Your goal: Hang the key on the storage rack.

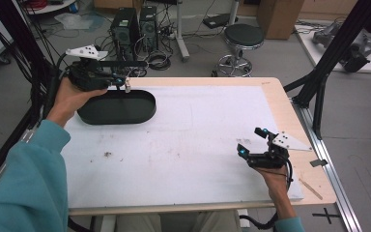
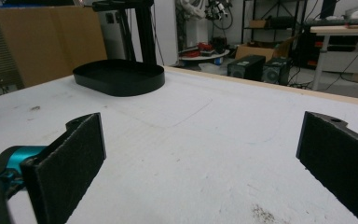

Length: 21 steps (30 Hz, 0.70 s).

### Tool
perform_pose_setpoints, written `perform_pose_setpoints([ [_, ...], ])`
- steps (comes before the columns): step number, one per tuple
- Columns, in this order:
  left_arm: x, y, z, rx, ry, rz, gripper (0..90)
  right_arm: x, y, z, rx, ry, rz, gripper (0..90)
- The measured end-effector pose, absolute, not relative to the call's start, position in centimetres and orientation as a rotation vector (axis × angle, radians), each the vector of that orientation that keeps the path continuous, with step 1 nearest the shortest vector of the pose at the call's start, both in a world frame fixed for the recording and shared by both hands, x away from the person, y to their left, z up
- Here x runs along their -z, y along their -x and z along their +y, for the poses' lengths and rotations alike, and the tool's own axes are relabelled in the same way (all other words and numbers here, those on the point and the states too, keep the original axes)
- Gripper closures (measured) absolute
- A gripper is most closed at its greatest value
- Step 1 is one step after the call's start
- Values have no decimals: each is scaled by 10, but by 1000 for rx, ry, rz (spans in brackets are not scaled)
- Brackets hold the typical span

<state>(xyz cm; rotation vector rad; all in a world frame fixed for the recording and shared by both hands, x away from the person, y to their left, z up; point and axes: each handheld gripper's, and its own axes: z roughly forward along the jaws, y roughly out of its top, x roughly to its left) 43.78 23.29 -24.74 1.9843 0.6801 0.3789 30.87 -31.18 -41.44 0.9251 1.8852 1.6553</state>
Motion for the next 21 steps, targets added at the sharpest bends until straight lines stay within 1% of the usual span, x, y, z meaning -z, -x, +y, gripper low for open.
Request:
perform_pose_setpoints([
  [8,252,-454,243,-436,-1986,781,882,426,-302,-320,-1646,-919,1813,4],
  [21,271,-479,240,-488,-1998,908,882,437,-302,-318,-1647,-916,1793,4],
])
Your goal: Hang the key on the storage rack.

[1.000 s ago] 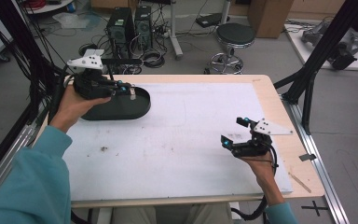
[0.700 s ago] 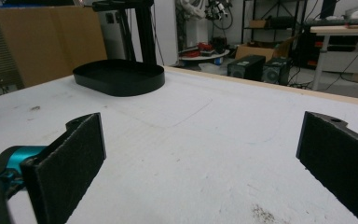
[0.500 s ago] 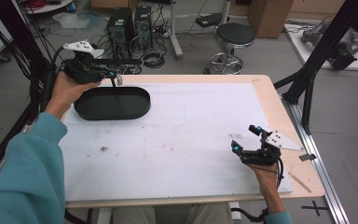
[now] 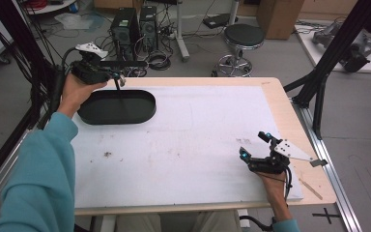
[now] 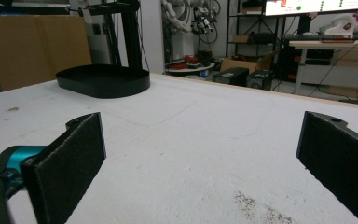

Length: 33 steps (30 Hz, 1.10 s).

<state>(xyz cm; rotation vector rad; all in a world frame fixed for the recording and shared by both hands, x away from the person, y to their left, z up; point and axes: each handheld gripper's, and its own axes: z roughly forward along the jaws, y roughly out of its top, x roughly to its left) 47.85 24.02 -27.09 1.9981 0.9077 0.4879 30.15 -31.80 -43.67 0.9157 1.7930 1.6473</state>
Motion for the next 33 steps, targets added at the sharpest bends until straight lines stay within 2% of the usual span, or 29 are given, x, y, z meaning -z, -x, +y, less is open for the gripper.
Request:
perform_pose_setpoints([
  [11,279,-490,245,-512,-1972,995,882,446,-304,-316,-1633,-921,1831,4],
  [33,285,-497,243,-549,-1948,1057,881,447,-302,-315,-1629,-912,1815,4],
])
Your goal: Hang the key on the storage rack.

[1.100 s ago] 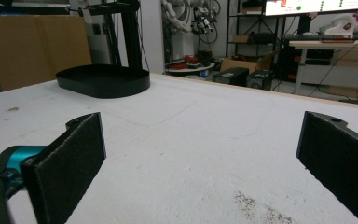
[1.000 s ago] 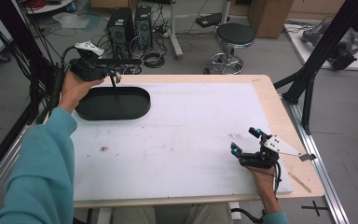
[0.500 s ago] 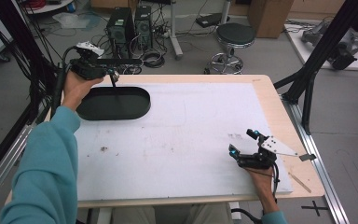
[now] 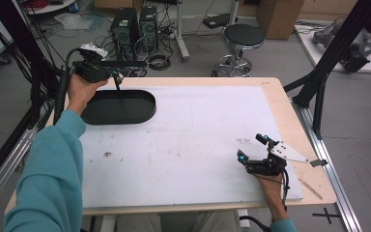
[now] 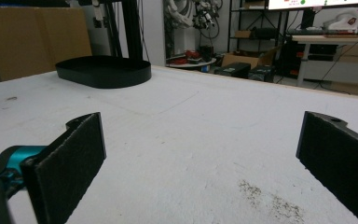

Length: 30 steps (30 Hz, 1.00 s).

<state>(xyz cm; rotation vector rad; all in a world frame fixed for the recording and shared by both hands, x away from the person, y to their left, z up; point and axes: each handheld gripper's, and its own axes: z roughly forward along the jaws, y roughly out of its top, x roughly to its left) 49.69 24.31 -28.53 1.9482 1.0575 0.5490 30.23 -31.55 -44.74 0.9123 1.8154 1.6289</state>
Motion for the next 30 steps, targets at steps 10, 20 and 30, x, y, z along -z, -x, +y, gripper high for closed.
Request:
perform_pose_setpoints([
  [10,286,-498,243,-563,-1928,1082,881,447,-303,-315,-1628,-903,1816,4],
  [20,287,-499,246,-570,-1930,1100,881,447,-303,-316,-1630,-906,1818,4],
  [30,287,-500,248,-565,-1920,1105,881,448,-303,-316,-1630,-905,1817,4],
])
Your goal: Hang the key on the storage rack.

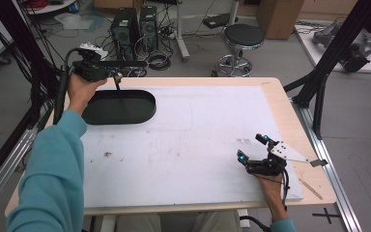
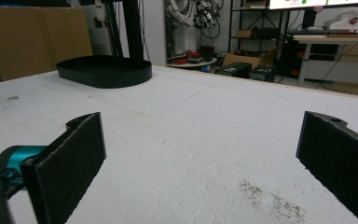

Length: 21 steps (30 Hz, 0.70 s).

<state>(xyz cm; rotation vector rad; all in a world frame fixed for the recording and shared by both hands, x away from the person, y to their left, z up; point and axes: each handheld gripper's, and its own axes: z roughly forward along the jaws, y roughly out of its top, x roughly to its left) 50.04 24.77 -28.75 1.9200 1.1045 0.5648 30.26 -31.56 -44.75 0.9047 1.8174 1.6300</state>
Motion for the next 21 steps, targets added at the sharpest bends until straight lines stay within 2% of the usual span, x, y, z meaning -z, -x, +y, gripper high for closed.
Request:
perform_pose_setpoints([
  [21,290,-503,248,-567,-1907,1116,880,448,-302,-316,-1630,-902,1815,4],
])
